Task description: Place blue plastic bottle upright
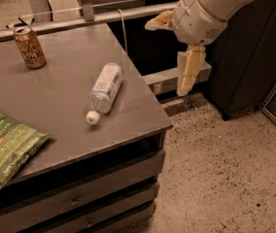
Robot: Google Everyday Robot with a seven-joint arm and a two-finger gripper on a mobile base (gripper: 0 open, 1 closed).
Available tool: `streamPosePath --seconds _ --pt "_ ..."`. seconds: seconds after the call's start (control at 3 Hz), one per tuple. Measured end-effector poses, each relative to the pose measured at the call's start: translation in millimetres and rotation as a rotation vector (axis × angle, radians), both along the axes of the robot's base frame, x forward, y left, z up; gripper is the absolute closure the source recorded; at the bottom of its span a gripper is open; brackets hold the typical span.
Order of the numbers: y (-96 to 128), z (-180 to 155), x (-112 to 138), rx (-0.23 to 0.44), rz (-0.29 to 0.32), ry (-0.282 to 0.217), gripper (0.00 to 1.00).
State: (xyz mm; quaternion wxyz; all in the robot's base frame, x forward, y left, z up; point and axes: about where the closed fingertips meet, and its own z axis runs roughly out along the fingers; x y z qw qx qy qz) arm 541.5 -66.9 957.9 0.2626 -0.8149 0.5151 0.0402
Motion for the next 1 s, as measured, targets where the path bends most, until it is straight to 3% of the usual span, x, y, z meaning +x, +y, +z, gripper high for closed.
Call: streamPosePath --seconds 0.33,0.67,1.0 --pt "0.3 0.2 -0.1 0.001 -0.005 0.002 0.0" --pt "11.9 -0.6 1.2 -0.007 0.067 -0.014 0.0" --pt "38.7 -21.5 19.6 -0.017 0.214 -0.014 0.0"
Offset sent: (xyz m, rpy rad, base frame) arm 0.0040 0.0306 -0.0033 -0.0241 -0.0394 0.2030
